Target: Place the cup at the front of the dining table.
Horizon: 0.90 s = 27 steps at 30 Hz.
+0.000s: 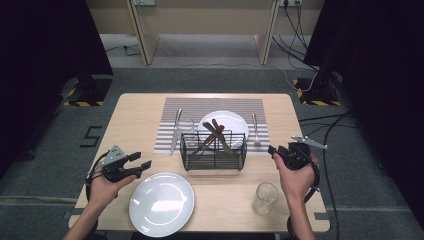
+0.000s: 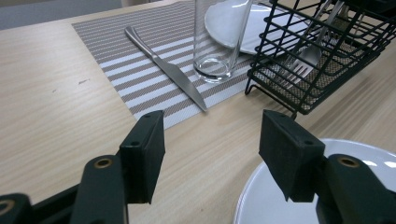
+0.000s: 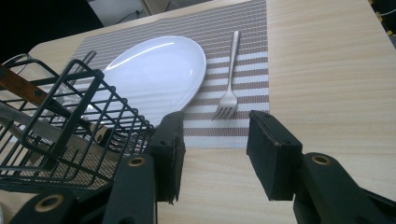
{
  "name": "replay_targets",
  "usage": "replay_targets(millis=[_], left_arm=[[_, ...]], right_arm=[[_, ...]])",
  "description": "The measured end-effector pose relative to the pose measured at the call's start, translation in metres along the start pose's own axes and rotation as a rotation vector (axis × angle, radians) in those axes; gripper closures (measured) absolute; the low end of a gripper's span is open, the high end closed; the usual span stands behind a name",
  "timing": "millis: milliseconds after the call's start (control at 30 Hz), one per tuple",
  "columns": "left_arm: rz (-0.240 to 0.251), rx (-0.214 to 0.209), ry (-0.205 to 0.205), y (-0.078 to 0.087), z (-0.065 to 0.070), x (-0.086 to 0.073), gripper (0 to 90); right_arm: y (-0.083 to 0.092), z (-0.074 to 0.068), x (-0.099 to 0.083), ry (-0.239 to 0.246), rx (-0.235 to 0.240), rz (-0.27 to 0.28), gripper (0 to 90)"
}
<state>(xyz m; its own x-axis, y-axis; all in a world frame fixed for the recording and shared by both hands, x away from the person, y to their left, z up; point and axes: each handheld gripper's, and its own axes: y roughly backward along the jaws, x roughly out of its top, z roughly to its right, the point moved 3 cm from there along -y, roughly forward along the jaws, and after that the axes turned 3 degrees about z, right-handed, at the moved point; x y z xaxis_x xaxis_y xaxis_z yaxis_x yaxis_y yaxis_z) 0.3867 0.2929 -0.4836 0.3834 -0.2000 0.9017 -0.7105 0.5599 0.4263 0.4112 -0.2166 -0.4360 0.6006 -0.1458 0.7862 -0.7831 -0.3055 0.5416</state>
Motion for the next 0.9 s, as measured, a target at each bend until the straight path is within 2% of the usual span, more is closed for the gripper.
replay_targets(millis=[333,533,633,900], left_arm=[[-0.011,0.021,0.019,0.012,-0.005,-0.014,40.2],[-0.015,0.057,0.036,0.02,-0.011,-0.027,40.1],[-0.017,0.069,0.062,0.023,-0.015,-0.034,39.9],[-0.041,0.11,0.098,0.03,-0.028,-0.051,39.7]], right_arm=[[-0.002,-0.001,-0.002,0.005,-0.001,-0.007,56.2],[-0.002,0.001,-0.002,0.001,-0.002,-0.006,56.2],[-0.002,0.002,-0.002,-0.004,-0.003,-0.007,56.2],[-0.002,0.001,-0.003,-0.003,-0.004,-0.008,56.2]])
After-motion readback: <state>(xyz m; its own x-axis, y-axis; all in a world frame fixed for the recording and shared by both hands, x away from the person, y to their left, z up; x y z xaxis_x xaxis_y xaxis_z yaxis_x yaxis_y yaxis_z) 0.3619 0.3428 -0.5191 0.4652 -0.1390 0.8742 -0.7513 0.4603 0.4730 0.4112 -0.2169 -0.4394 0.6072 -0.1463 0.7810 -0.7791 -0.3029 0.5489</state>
